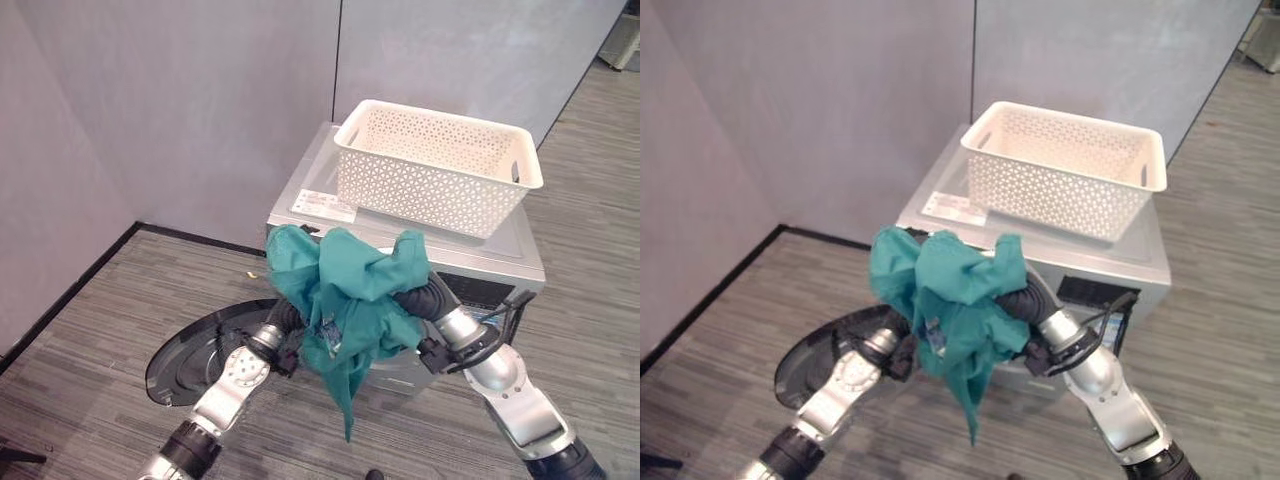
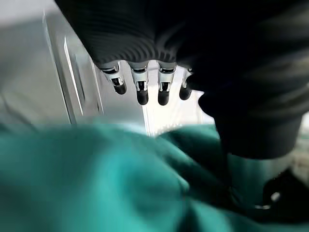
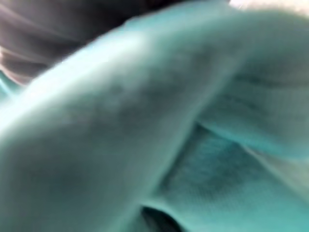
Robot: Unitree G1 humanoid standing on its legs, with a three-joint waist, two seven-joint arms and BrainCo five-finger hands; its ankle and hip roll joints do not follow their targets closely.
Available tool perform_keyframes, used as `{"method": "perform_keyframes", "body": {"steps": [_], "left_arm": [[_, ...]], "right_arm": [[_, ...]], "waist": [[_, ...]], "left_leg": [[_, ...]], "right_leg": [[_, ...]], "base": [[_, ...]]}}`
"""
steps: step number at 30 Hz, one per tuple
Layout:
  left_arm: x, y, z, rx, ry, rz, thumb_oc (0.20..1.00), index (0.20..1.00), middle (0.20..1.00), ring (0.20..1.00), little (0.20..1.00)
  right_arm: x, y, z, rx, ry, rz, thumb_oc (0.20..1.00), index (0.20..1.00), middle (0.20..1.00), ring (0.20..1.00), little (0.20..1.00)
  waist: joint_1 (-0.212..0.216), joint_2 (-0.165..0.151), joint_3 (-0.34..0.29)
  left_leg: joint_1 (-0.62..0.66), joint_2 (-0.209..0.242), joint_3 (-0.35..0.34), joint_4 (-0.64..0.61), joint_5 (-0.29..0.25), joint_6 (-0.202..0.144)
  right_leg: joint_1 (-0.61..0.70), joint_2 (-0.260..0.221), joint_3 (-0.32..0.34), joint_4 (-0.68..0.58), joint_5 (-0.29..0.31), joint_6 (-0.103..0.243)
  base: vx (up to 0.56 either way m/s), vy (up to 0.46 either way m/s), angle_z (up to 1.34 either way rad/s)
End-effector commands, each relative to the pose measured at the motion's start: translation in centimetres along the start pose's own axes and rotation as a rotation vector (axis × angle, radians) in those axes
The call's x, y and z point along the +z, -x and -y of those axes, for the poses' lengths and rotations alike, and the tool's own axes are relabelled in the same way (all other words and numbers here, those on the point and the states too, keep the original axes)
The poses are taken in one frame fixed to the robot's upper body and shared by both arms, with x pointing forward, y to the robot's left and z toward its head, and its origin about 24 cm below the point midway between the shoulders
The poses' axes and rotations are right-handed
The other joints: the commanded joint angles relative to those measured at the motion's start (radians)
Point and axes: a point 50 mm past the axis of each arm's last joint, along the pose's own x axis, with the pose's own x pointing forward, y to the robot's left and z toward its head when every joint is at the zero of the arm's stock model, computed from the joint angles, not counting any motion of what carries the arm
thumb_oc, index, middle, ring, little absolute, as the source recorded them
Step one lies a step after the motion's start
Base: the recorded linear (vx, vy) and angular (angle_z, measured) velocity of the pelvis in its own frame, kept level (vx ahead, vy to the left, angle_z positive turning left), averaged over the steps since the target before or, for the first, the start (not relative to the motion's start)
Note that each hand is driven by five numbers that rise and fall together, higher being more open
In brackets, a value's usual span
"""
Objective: Grab the laundry basket,head to the washer,open it,put in the laundry and shut it.
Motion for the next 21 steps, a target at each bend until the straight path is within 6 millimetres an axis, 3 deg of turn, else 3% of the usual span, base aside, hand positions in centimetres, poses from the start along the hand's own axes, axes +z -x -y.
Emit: {"method": "perform_keyframes", "body": {"steps": [1,6,13,16,21], "left_arm": [[3.4,-3.2,-0.2,-0.006,-0.012,0.125,1.0,1.0,1.0,1.0,1.0],[5.6,-4.9,1.9,-0.08,0.088,0.183,1.0,1.0,1.0,1.0,1.0],[8.3,-6.1,3.3,-0.144,0.125,0.262,1.0,1.0,1.0,1.0,1.0],[8.5,-6.6,4.4,-0.195,0.135,0.25,1.0,1.0,1.0,1.0,1.0],[7.9,-6.3,4.8,-0.218,0.148,0.227,1.0,1.0,1.0,1.0,1.0]], "right_arm": [[2.8,-1.8,1.0,-0.089,-0.049,0.174,0.2,0.2,0.2,0.2,0.2],[2.5,-1.9,0.7,-0.08,-0.079,0.155,0.2,0.2,0.2,0.2,0.2],[2.3,-1.6,1.1,-0.08,-0.103,0.134,0.2,0.2,0.2,0.2,0.2],[2.3,-1.5,1.5,-0.082,-0.106,0.129,0.2,0.2,0.2,0.2,0.2],[2.2,-1.3,1.8,-0.102,-0.108,0.126,0.2,0.2,0.2,0.2,0.2]], "waist": [[-0.005,-0.062,0.018],[-0.021,-0.068,0.033],[-0.031,-0.072,0.059],[-0.038,-0.073,0.068],[-0.04,-0.071,0.072]], "left_leg": [[-0.048,-0.049,0.027,-0.012,-0.039,0.058],[-0.05,-0.048,0.026,-0.012,-0.039,0.059],[-0.074,-0.053,0.023,-0.012,-0.033,0.059],[-0.082,-0.057,0.024,-0.012,-0.032,0.061],[-0.081,-0.065,0.025,-0.012,-0.036,0.066]], "right_leg": [[0.084,-0.031,0.017,0.033,-0.142,0.015],[0.074,-0.025,0.026,0.032,-0.137,0.014],[0.057,-0.025,0.028,0.013,-0.118,0.019],[0.049,-0.027,0.033,0.009,-0.111,0.022],[0.047,-0.033,0.039,0.009,-0.106,0.025]], "base": [[0.0,0.0,0.0],[-0.01,-0.004,-0.04],[-0.03,0.008,0.0],[-0.04,0.034,0.03],[0.0,0.019,0.01]]}}
